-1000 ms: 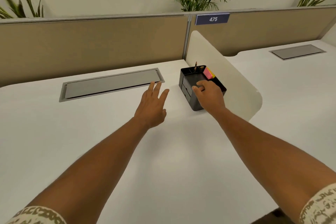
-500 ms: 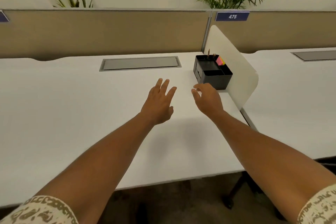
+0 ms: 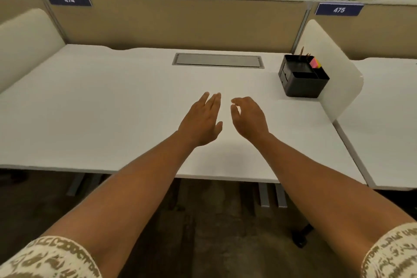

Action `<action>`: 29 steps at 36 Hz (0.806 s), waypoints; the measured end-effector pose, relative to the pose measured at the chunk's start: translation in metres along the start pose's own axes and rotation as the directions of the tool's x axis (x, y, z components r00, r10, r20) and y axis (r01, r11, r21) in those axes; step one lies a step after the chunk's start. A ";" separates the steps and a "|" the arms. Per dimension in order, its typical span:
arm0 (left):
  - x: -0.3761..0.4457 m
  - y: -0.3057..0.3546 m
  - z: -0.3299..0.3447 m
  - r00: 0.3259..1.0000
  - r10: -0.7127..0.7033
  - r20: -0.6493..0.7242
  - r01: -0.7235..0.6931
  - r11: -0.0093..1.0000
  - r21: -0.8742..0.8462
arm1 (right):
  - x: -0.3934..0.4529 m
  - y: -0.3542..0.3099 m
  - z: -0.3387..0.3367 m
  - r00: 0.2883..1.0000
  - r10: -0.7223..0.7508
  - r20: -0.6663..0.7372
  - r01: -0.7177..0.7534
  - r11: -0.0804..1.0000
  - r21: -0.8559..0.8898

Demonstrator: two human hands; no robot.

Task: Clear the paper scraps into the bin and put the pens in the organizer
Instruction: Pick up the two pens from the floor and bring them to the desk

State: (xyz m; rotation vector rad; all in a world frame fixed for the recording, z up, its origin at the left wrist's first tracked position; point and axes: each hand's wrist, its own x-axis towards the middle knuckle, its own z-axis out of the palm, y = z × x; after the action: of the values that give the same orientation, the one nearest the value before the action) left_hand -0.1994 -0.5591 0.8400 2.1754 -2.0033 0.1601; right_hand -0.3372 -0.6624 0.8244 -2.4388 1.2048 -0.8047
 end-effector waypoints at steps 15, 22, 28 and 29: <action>-0.161 -0.113 -0.018 0.981 -0.195 0.010 0.195 0.979 -0.061 | -0.076 -0.161 0.089 0.990 -0.088 0.108 0.080 0.993 0.081; -0.236 -0.161 -0.020 0.970 -0.242 -0.021 0.235 0.956 -0.179 | -0.122 -0.225 0.125 0.986 -0.122 0.112 0.106 0.985 0.134; -0.288 -0.189 -0.010 0.956 -0.294 -0.003 0.276 0.899 -0.340 | -0.164 -0.265 0.163 0.981 -0.157 0.110 0.134 0.972 0.196; -0.297 -0.192 -0.007 0.954 -0.299 -0.003 0.280 0.897 -0.343 | -0.170 -0.270 0.171 0.977 -0.172 0.124 0.147 0.970 0.191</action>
State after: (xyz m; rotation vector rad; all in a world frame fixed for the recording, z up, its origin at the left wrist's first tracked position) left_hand -0.0333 -0.2535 0.7759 2.1763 -1.5155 -0.1542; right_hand -0.1480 -0.3601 0.7620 -2.4182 0.8537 -0.7370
